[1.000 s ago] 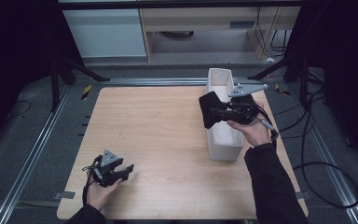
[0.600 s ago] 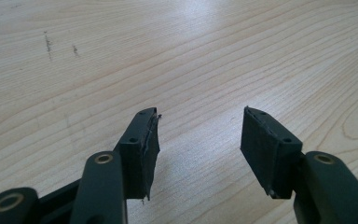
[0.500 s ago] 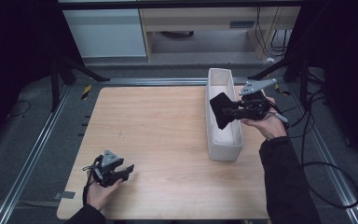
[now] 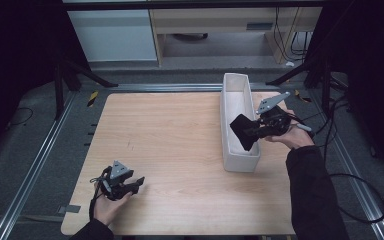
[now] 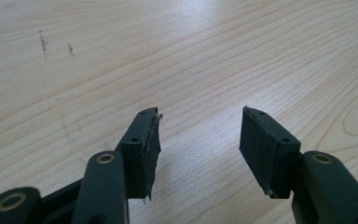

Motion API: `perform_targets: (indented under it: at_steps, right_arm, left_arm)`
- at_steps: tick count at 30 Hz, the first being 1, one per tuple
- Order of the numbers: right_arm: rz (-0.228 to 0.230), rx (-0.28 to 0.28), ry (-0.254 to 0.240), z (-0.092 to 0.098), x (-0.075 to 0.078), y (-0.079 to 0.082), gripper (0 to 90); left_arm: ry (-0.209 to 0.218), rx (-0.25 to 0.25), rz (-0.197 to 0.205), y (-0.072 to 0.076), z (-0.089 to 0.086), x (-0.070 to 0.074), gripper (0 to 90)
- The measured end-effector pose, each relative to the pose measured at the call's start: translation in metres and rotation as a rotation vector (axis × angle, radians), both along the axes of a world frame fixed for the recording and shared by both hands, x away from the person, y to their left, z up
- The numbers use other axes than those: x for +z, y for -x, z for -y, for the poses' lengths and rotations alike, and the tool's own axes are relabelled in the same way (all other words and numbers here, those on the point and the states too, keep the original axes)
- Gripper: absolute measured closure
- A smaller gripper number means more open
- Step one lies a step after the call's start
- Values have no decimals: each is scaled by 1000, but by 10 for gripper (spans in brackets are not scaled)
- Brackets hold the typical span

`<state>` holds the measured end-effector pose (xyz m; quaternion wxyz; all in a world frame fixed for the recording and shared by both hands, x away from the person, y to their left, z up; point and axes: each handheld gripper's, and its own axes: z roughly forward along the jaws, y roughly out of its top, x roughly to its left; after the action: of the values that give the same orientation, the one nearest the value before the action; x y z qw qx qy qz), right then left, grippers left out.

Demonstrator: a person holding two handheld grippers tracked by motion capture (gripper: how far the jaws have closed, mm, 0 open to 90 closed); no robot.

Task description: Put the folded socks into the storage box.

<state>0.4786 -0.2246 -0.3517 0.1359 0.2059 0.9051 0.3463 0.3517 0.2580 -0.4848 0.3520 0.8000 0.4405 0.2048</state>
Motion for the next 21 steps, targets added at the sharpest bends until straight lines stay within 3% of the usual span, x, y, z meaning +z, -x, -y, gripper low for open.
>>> perform_targets:
  at_steps: [4, 11, 17, 21]
  right_arm:
    - [-2, 48, 24, -3, -7, -1, 690]
    - [-58, 141, 125, -13, -22, 0, 690]
    - [-77, 190, 159, -17, -32, 2, 689]
    - [-125, 202, 220, -21, -43, 0, 688]
  left_arm:
    - [1, 0, 0, 0, 0, 0, 461]
    - [0, -4, 0, 0, 0, 0, 463]
    - [-1, -4, 0, 0, 1, 0, 465]
    - [-3, -6, -1, 0, 1, 0, 467]
